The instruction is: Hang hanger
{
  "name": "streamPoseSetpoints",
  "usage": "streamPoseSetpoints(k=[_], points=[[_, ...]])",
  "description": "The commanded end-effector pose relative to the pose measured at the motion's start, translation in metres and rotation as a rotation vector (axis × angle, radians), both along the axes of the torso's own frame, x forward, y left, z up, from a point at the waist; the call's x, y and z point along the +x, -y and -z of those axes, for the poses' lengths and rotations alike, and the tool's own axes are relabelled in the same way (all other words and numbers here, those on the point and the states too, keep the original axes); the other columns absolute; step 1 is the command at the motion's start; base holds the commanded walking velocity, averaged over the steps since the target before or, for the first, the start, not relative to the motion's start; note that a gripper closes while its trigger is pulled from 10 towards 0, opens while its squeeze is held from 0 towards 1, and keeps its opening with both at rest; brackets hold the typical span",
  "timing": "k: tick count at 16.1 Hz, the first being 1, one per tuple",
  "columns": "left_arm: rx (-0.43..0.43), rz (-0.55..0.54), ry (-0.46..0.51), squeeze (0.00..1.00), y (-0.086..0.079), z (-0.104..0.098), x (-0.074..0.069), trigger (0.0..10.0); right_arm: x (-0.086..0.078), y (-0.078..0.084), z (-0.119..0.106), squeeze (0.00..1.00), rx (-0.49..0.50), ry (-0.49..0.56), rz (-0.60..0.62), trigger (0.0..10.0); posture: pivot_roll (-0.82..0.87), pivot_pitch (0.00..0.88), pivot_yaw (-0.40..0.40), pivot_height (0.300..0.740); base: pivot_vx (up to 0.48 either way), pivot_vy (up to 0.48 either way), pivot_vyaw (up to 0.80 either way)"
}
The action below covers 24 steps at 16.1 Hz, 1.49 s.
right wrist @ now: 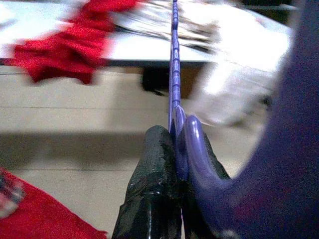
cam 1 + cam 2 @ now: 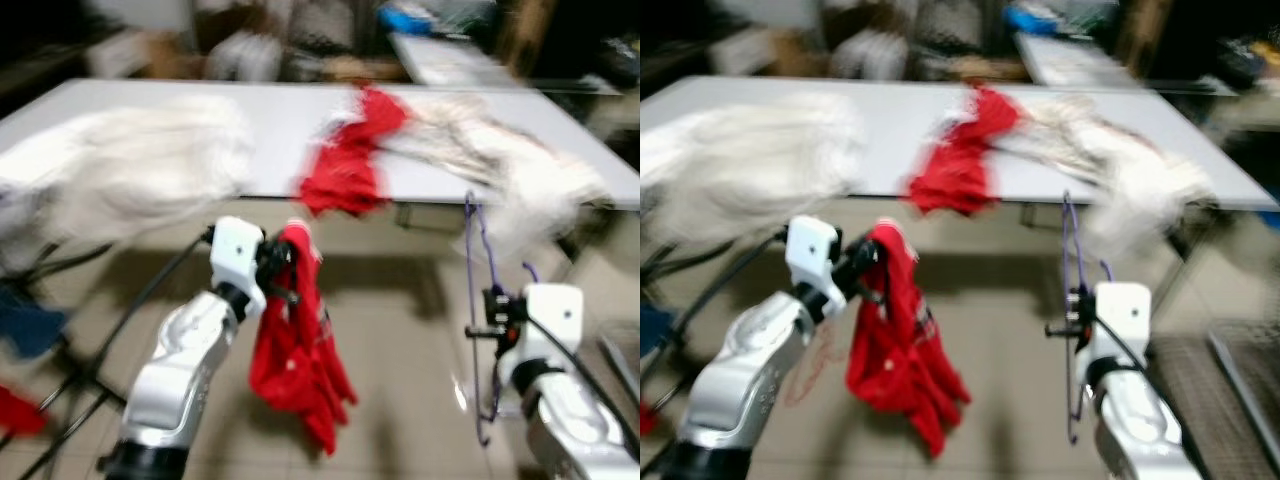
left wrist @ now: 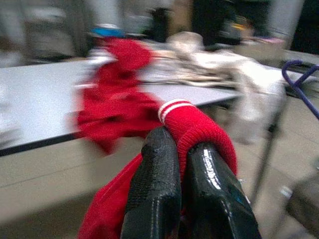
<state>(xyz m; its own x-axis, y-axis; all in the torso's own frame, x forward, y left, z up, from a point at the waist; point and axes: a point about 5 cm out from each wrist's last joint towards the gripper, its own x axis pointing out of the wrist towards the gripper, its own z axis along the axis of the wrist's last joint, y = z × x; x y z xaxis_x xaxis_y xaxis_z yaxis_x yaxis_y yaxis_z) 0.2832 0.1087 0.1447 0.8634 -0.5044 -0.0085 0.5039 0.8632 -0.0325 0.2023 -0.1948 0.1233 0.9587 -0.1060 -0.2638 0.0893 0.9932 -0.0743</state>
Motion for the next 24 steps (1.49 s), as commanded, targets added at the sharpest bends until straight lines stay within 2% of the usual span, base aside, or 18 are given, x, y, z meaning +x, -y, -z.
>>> streamPoseSetpoints(k=[1,4,6,9,18,21,23,24], points=[[-0.013,0.005,0.072,0.0,0.0,-0.016,0.005,10.0,0.005,-0.004,-0.006,0.0,0.005,0.03,-0.021,10.0,-0.05,0.0,-0.001,0.74,0.375,0.0,0.0],[-0.027,-0.007,0.108,0.0,0.002,-0.028,0.015,10.0,0.008,-0.005,-0.009,0.0,0.004,0.048,-0.038,10.0,-0.05,0.0,-0.008,0.74,0.39,0.0,0.0],[-0.055,-0.008,0.155,0.0,0.005,-0.045,0.029,10.0,0.012,-0.009,-0.011,0.0,0.011,0.067,-0.069,10.0,-0.05,0.0,-0.009,0.74,0.411,0.0,0.0],[-0.073,-0.009,0.198,0.0,0.01,-0.06,0.041,10.0,0.014,-0.015,-0.017,0.0,0.03,0.112,-0.096,10.0,-0.05,0.0,-0.005,0.74,0.416,0.0,0.0],[-0.079,0.041,0.22,0.0,0.024,-0.067,0.054,10.0,0.01,-0.019,-0.017,0.0,0.033,0.129,-0.108,10.0,-0.06,0.0,0.004,0.74,0.416,0.0,0.0],[-0.087,0.081,0.234,0.0,0.03,-0.076,0.064,10.0,0.009,-0.02,-0.016,0.0,0.035,0.122,-0.107,10.0,-0.05,0.0,0.003,0.74,0.411,0.0,0.0],[-0.108,0.128,0.31,0.0,0.038,-0.115,0.086,10.0,0.009,-0.021,-0.015,0.0,0.039,0.123,-0.104,10.0,-0.05,0.0,0.013,0.74,0.422,0.0,0.0],[-0.13,0.127,0.374,0.0,0.039,-0.152,0.102,10.0,0.009,-0.021,-0.014,0.0,0.041,0.124,-0.098,10.0,-0.05,0.0,0.018,0.74,0.412,0.0,0.0]])
